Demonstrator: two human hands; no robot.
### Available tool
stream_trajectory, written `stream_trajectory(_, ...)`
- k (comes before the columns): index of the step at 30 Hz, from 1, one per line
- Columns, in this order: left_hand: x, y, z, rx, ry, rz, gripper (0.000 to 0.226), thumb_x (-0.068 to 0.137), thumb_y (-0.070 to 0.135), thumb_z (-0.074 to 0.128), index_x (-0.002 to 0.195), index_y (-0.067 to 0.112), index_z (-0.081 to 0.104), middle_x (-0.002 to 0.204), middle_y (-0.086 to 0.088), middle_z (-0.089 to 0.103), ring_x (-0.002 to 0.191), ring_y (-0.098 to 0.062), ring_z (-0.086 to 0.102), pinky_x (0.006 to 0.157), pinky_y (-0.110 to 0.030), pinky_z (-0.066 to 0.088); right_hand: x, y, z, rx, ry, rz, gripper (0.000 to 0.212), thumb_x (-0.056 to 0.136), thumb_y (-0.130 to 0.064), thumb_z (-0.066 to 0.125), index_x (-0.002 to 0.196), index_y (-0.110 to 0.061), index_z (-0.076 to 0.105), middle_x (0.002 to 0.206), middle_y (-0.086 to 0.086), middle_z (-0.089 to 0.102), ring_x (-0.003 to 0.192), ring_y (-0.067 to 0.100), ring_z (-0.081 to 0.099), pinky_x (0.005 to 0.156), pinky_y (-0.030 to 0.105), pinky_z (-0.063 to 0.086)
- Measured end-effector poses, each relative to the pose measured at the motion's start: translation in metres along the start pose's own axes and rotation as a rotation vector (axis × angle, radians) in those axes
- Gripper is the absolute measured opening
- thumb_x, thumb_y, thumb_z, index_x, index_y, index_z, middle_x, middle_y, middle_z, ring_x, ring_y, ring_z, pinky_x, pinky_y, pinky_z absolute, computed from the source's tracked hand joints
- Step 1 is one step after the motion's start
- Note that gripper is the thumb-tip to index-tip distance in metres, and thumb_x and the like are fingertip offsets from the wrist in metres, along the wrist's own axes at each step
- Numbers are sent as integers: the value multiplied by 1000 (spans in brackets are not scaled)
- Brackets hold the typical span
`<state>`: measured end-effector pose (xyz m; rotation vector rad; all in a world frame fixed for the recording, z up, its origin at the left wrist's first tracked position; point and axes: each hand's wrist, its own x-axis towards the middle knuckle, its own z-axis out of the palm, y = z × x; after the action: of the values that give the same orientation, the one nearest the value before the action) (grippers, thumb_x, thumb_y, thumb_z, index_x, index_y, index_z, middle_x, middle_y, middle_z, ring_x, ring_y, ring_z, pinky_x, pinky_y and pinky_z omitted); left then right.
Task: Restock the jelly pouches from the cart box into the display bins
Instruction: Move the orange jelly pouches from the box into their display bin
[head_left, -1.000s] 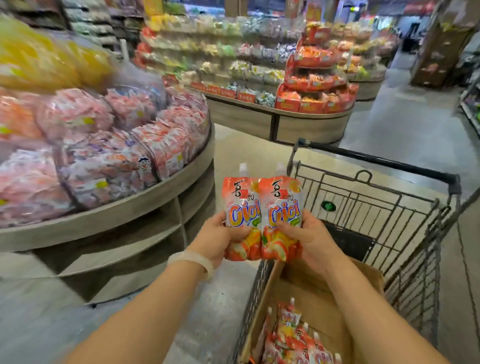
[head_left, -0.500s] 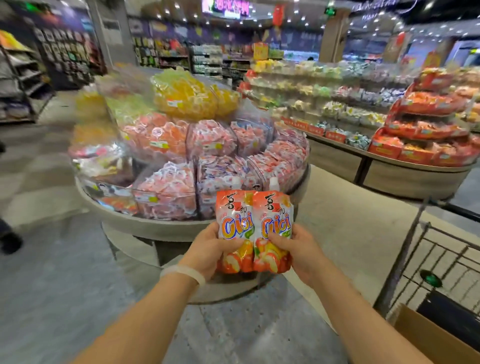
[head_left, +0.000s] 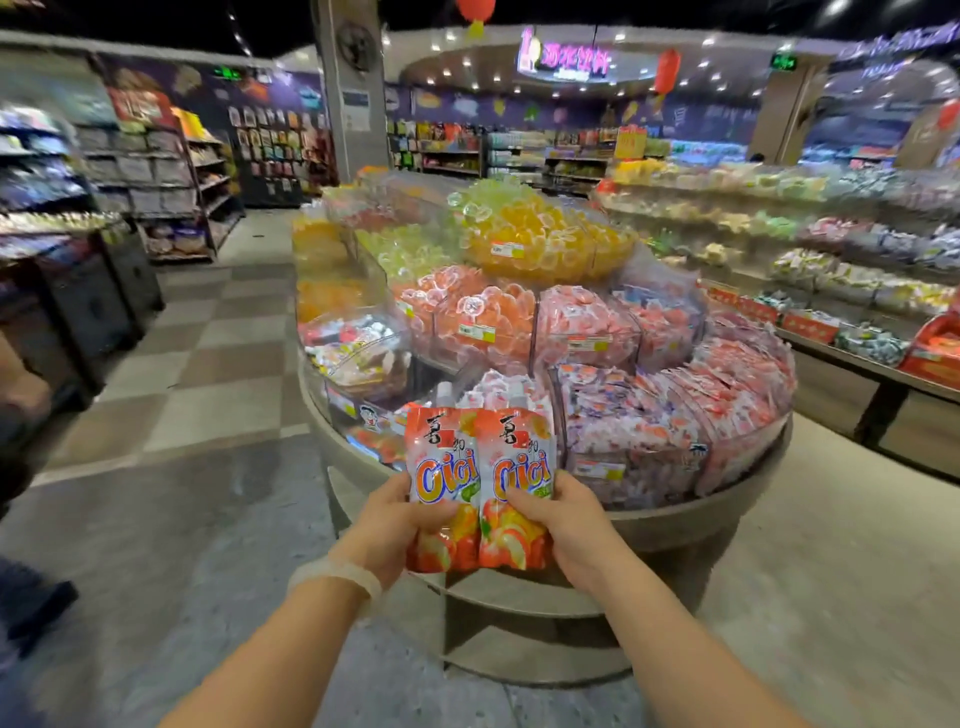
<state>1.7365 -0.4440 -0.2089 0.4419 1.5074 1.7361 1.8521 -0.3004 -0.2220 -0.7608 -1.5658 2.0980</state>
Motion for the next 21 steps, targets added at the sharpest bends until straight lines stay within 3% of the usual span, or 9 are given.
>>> stream_trajectory(6,39,7,-73,-78,139,-24,27,85,5,64,111,7,60,101,-16,72,91,-36,69,79,-51,56,72,25,68,-51,-70,25,37,77,-5,73,111,-9,59,103,10,72,93,28,70,85,48,56)
stream_trajectory(11,100,22,-126,-98,256,-15,23,86,2,62,109,3,60,101,-20,72,79,-32,70,65,-43,60,152,33,119,-38,-109,46,39,76,3,72,112,-2,58,102,16,71,93,34,69,86,52,54)
stream_trajectory(16,190,69,-162,-72,268,1,24,86,3,62,109,4,61,103,-19,71,82,-31,70,67,-43,60,250,4,156,-15,-128,18,31,77,2,71,102,-11,57,93,7,70,81,24,68,73,38,59)
stream_trajectory(21,278,114,-179,-36,186,13,19,87,4,61,106,5,63,101,-18,71,73,-27,70,59,-37,59,336,-25,169,-11,-50,-14,43,75,2,74,114,-2,56,106,16,69,95,33,67,87,48,54)
